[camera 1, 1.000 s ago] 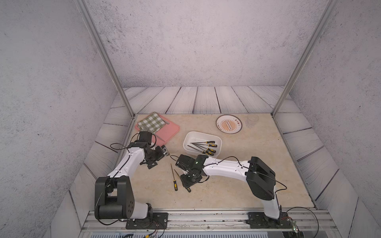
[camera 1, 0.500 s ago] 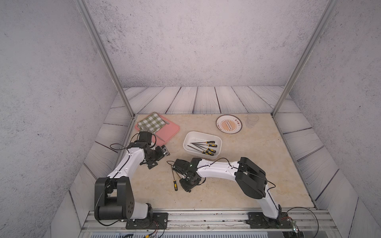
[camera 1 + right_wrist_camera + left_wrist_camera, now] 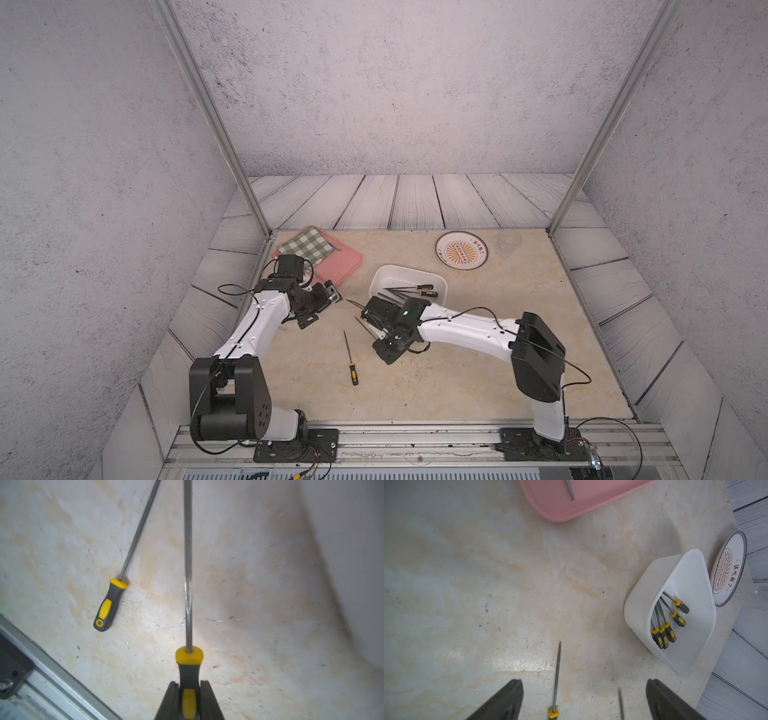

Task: Put the file tool into the storage box
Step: Pick up the file tool from the center of the board, then place the file tool in the storage box.

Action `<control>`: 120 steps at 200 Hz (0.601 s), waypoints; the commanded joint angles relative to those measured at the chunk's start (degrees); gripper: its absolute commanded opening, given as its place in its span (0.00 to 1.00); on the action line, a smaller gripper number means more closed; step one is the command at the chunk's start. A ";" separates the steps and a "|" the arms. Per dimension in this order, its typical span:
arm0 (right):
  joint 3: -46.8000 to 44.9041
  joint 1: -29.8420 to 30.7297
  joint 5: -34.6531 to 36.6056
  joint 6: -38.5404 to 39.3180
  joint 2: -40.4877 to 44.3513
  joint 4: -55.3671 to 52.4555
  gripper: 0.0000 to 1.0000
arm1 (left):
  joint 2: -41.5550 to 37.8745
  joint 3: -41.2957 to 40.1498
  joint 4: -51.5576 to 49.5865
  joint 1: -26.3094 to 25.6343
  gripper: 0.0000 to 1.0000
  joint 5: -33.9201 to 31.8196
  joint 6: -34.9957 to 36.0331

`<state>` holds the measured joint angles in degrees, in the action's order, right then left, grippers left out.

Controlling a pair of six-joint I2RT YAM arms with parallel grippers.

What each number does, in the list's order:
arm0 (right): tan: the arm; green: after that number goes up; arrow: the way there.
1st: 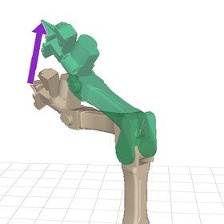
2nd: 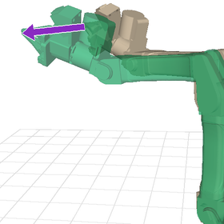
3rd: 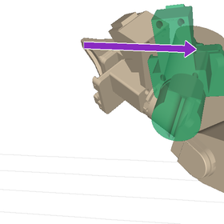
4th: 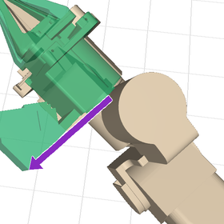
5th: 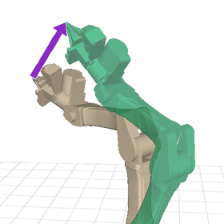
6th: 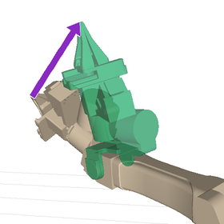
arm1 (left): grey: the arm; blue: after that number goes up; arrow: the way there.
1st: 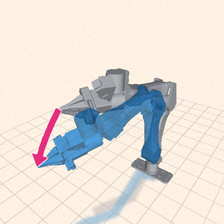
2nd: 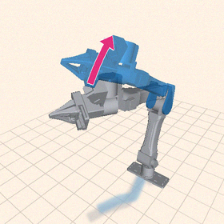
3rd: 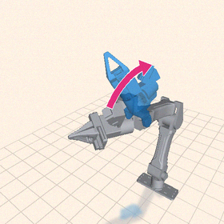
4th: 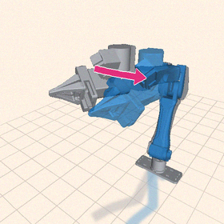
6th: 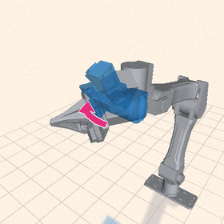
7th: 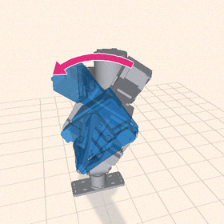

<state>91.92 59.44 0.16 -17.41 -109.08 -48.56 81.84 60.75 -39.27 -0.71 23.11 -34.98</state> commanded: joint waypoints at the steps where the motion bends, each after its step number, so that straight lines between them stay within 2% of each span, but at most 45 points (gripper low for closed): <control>1: 2.47 -7.85 -0.54 9.99 4.22 -2.49 0.11 | 0.99 1.80 -0.03 -0.14 0.97 0.79 -0.29; 25: 6.12 -15.74 -5.22 19.22 1.73 -3.63 0.11 | 1.08 2.19 0.46 -0.75 0.97 1.12 -0.42; 49: 11.03 -19.14 -2.68 25.92 -4.74 -5.37 0.09 | 1.76 2.86 0.03 -1.45 0.97 1.32 -0.61; 83: 17.60 -20.85 -2.62 29.12 -13.54 -7.60 0.08 | 2.92 4.57 -0.99 -2.92 0.97 1.59 -0.74; 120: 19.74 -20.86 -6.03 31.48 -17.75 -7.69 0.08 | 4.67 6.30 -1.19 -4.96 0.97 1.56 -1.11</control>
<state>109.32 38.35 -2.87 10.50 -126.54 -53.91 84.97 64.99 -39.35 -4.34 24.14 -35.86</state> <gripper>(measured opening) 0.169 0.973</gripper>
